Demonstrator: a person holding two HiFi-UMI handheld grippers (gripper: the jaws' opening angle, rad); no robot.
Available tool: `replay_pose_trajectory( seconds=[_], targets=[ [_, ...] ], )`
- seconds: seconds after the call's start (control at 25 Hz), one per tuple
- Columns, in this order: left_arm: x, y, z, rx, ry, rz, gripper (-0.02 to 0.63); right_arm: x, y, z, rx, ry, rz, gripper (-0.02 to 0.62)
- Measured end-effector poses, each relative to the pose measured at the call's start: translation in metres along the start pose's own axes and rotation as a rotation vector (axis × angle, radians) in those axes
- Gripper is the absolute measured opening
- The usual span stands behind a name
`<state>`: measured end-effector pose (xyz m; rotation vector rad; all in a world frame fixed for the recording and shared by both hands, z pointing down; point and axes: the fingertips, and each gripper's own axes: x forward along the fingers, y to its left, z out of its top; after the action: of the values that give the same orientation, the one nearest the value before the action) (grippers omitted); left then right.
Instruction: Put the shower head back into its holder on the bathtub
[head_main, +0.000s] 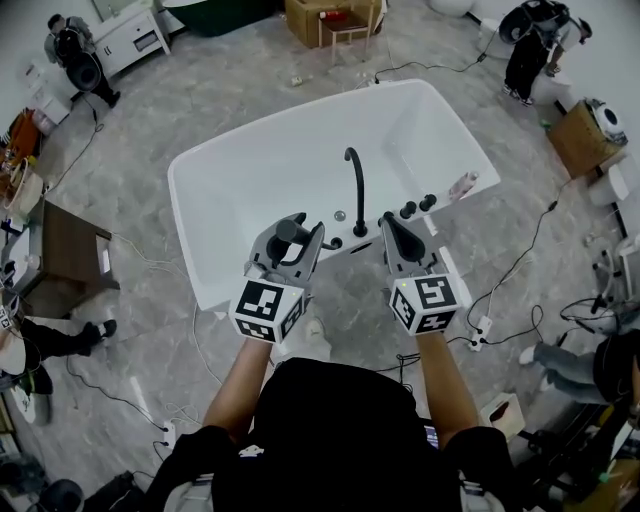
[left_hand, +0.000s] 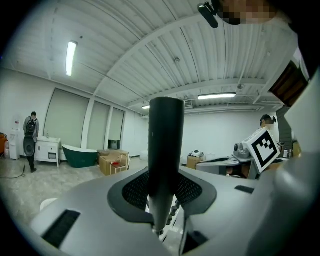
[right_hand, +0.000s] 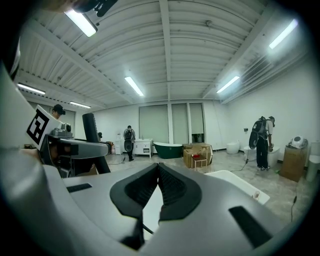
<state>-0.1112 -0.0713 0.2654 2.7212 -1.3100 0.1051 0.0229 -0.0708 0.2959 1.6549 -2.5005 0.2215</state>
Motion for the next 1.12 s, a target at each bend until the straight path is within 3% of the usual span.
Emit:
replay_pose_trajectory(
  seconds=[0.44,0.8,1.12],
  targets=[
    [0.051,0.052,-0.024,-0.021,0.06,-0.084,0.13,0.061,-0.013,-0.011,0.029,0.039,-0.082,0.017],
    [0.08,0.055,-0.058,-0.047,0.135,-0.137,0.13,0.073,-0.033,-0.03,0.058,0.073,-0.142,0.017],
    [0.109,0.05,-0.086,-0.052,0.19,-0.138,0.13,0.085,-0.055,-0.052,0.081,0.106,-0.13,0.017]
  ],
)
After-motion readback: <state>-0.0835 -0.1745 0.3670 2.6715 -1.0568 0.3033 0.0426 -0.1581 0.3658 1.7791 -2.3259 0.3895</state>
